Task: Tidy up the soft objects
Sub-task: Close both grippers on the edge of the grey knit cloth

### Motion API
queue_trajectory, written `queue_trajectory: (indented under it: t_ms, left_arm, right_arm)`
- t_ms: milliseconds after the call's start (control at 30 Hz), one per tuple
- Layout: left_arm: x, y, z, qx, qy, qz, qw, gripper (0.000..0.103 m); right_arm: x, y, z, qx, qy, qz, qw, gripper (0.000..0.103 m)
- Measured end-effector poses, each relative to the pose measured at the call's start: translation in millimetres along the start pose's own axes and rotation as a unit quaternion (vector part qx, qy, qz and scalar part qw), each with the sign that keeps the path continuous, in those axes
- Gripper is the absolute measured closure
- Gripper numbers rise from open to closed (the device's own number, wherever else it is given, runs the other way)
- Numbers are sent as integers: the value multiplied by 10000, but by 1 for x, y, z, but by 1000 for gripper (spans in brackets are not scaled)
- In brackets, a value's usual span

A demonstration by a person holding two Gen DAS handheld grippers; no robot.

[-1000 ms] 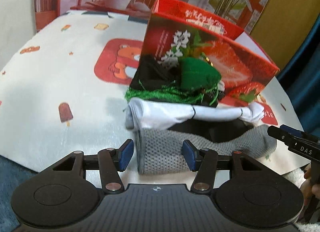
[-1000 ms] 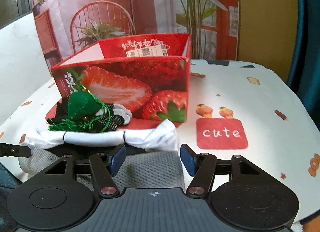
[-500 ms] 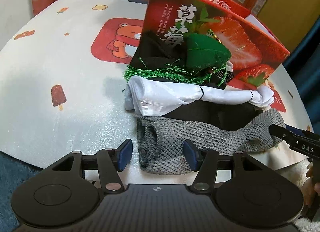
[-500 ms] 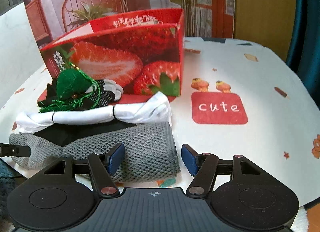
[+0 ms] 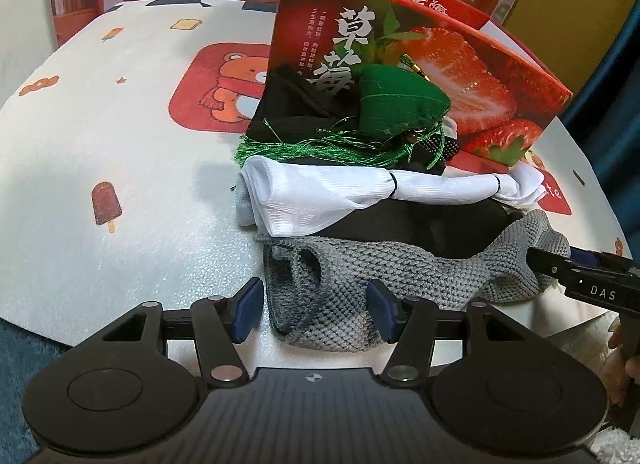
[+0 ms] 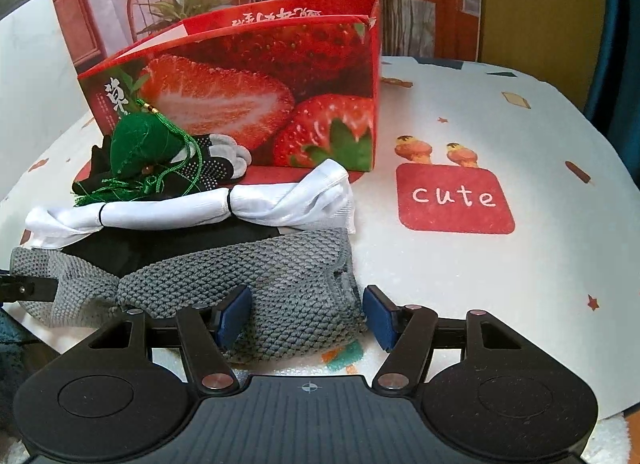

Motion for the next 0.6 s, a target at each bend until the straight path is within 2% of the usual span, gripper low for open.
queue_trajectory:
  t_ms: [233, 333, 400, 500, 600]
  left_arm:
    - [0, -1, 0, -2, 5, 17, 10000, 44]
    - [-2, -4, 0, -96, 36, 52, 9999, 59]
    - [-3, -7, 0, -164, 49, 156, 9997, 74]
    - [-7, -4, -1, -91, 166, 175, 9997, 84]
    - [-11, -3, -2, -44, 271, 163, 9995, 86]
  right_arm:
    - [0, 0, 0, -18, 11, -3, 10000, 43]
    - [0, 0, 0, -20, 8, 0, 10000, 43]
    - [0, 0, 0, -25, 5, 0, 10000, 44]
    - [-1, 0, 0, -28, 5, -31, 10000, 48]
    - [-1, -3, 1, -73, 16, -80, 9999, 55]
Point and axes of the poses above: each gripper's, at about its wrist camera, not at the fingertips, and x roughly the way its jaws point, y to its right, z to its underside, the point moved 6 cm from there along x, roughly the way its jaws point, and after that the axes turned 9 degrees about -y, right-handed, at the moved point
